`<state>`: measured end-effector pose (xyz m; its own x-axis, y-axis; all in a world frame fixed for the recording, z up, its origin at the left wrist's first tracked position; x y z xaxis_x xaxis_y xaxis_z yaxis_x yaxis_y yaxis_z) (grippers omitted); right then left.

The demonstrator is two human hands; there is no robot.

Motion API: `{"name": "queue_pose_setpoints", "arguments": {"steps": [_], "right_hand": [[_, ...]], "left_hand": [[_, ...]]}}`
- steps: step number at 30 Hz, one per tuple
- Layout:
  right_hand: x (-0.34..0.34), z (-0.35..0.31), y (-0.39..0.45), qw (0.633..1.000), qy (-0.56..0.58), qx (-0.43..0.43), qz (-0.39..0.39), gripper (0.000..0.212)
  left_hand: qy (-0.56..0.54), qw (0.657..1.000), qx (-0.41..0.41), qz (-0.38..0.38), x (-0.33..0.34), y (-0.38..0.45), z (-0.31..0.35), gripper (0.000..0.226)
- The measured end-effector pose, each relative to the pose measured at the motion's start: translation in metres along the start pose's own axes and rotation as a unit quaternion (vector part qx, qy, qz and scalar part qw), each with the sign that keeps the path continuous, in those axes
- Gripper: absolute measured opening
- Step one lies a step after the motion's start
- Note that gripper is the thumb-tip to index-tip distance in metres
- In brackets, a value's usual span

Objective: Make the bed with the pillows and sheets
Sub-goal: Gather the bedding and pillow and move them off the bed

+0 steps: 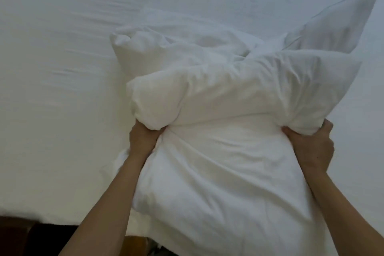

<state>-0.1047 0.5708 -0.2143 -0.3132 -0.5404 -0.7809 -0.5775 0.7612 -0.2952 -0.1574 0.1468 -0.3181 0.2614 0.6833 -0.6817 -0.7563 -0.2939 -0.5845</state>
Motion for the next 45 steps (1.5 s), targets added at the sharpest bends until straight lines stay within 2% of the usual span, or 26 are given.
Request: {"name": "queue_pose_setpoints", "arguments": {"steps": [5,8,12,17,21,25,29,32,34,38,40,45], "right_hand": [[-0.061,-0.02,-0.034,0.994,0.09,-0.052,-0.017,0.085],[-0.1,-0.036,-0.057,0.986,0.129,-0.098,-0.027,0.079],[-0.15,-0.064,-0.083,0.971,0.176,-0.161,-0.023,0.069],[-0.222,-0.093,-0.105,0.95,0.241,-0.198,-0.011,0.063],[-0.28,-0.089,-0.134,0.936,0.28,-0.213,0.02,0.056],[-0.33,-0.046,-0.171,0.933,0.3,-0.189,0.057,0.049],[-0.381,0.004,-0.204,0.931,0.309,-0.16,0.114,0.039],[-0.42,0.047,-0.226,0.922,0.321,-0.132,0.173,0.031],[-0.44,0.084,-0.242,0.913,0.337,-0.1,0.206,0.035],[-0.481,0.152,-0.272,0.89,0.369,-0.056,0.261,0.039],[-0.505,0.178,-0.281,0.879,0.389,-0.053,0.271,0.032],[-0.56,0.262,-0.286,0.852,0.425,-0.017,0.306,0.034]], "left_hand": [[-0.086,0.994,0.03,0.052,-0.038,-0.096,0.045,0.092],[-0.076,0.994,0.037,0.075,-0.062,-0.152,0.06,0.076],[-0.104,0.983,0.08,0.125,-0.111,-0.215,0.079,0.075],[-0.079,0.971,0.145,0.173,-0.174,-0.269,0.121,0.058],[-0.067,0.959,0.203,0.188,-0.204,-0.311,0.152,0.06],[-0.069,0.952,0.251,0.161,-0.201,-0.354,0.167,0.064],[-0.089,0.933,0.313,0.152,-0.188,-0.402,0.195,0.088],[-0.042,0.916,0.374,0.137,-0.173,-0.445,0.227,0.104],[-0.024,0.898,0.423,0.116,-0.156,-0.47,0.244,0.108],[0.02,0.853,0.516,0.075,-0.107,-0.524,0.272,0.101],[0.041,0.837,0.543,0.055,-0.078,-0.548,0.285,0.092],[0.057,0.806,0.589,-0.002,0.005,-0.621,0.313,0.085]]}}
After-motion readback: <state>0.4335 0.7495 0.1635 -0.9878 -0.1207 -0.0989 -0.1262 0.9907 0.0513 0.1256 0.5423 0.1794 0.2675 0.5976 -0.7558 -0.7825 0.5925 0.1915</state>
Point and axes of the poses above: each hand's wrist, its own y-axis towards the middle knuckle, its own x-axis out of the palm, z = x × y, the point moved 6 cm from there along y, towards the middle knuckle, and after that the axes turned 10 degrees about y, right-handed, at the moved point
